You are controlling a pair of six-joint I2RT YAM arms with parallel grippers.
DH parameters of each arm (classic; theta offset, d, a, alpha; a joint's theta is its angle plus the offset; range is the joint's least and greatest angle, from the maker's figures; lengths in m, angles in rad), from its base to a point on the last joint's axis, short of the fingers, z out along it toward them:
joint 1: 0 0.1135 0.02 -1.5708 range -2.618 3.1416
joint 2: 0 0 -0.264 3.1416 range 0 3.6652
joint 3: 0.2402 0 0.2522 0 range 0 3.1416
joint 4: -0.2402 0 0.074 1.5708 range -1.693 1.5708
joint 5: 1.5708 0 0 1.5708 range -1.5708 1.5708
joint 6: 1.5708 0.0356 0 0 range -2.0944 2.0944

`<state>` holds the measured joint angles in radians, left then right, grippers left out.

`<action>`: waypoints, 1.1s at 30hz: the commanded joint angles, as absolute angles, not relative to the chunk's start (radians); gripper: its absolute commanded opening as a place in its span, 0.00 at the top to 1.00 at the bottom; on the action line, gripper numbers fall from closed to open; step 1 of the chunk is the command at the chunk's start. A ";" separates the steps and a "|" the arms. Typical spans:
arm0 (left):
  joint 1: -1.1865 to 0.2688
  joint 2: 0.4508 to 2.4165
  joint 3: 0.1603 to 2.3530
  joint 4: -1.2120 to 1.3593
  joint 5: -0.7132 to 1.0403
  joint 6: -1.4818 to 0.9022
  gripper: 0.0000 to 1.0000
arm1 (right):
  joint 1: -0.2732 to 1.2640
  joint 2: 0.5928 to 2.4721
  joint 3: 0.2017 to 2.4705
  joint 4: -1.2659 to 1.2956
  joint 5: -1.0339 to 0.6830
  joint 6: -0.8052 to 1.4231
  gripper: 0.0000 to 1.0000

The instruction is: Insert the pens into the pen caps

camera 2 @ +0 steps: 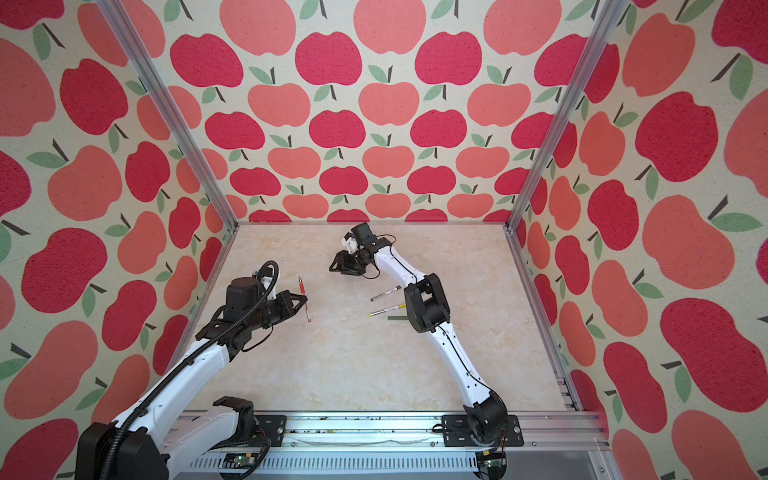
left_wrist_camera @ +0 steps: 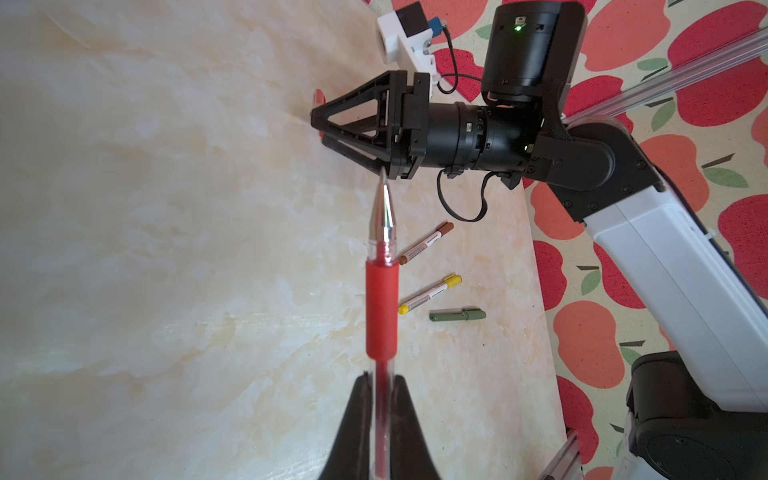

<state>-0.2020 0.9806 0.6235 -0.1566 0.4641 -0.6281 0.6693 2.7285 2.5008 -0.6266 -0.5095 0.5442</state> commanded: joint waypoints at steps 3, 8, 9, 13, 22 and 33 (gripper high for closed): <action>-0.197 0.921 0.602 -0.221 0.441 -0.603 1.00 | 0.684 2.681 2.488 -0.706 -0.265 0.452 0.42; -0.196 0.901 0.601 -0.224 0.440 -0.601 1.00 | 0.675 2.602 2.301 -0.481 -0.237 0.577 0.41; -0.196 0.898 0.602 -0.225 0.438 -0.599 1.00 | 0.670 2.589 2.262 -0.429 -0.238 0.609 0.41; -0.196 0.898 0.601 -0.222 0.436 -0.596 1.00 | 0.627 2.613 2.213 -0.266 -0.353 0.789 0.40; -0.196 0.919 0.606 -0.210 0.436 -0.605 1.00 | 0.604 2.752 2.300 -0.042 -0.555 1.099 0.40; -0.195 0.962 0.630 -0.195 0.443 -0.607 1.00 | 0.632 2.886 2.495 -0.047 -0.691 1.200 0.42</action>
<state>-0.2008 0.9508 0.6086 -0.2047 0.4526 -0.6270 0.6212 2.8590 2.4760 -0.0212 -0.6247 1.1660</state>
